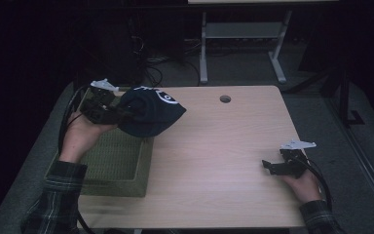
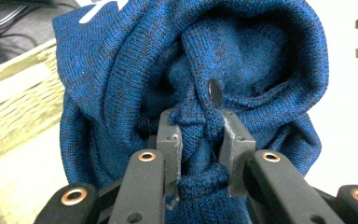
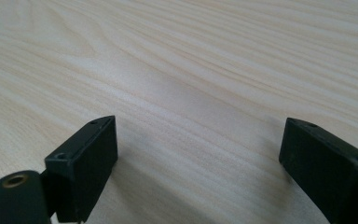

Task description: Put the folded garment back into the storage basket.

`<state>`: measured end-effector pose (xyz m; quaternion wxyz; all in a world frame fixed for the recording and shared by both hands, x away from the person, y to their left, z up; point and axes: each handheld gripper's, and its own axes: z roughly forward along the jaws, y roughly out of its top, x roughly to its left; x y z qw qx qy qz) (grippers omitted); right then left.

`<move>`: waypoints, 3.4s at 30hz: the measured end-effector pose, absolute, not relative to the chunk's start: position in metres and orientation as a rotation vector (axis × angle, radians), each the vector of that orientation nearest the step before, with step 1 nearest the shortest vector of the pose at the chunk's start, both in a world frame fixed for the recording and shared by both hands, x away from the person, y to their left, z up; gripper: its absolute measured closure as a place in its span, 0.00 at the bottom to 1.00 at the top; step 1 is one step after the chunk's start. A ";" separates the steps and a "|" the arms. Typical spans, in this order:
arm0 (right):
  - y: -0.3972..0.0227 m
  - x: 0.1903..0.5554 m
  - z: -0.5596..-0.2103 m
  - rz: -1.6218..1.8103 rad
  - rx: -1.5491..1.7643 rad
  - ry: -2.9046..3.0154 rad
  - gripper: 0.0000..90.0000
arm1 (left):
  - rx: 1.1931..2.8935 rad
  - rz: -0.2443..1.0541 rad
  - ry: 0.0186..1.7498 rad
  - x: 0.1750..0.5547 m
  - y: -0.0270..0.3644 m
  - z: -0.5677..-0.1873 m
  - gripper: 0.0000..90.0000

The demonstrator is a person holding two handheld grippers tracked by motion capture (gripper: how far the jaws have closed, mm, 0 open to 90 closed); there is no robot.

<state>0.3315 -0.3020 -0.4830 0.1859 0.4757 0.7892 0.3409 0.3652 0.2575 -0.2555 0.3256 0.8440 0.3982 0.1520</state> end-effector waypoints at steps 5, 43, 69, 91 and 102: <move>-0.302 0.332 -0.483 0.960 1.337 2.223 0.12 | 2.165 0.417 1.128 0.363 0.284 -0.259 0.80; -0.302 0.332 -0.483 0.958 1.344 2.219 0.12 | 2.149 0.411 1.444 0.375 0.347 -0.361 0.80; -0.302 0.332 -0.483 0.957 1.347 2.218 0.12 | 2.175 0.413 1.420 0.376 0.344 -0.371 0.44; -0.302 0.332 -0.483 0.958 1.348 2.218 0.12 | 2.047 0.396 1.143 0.373 0.256 -0.313 0.19; -0.302 0.332 -0.483 0.958 1.348 2.217 0.12 | 2.076 0.336 1.023 0.371 0.197 -0.313 0.18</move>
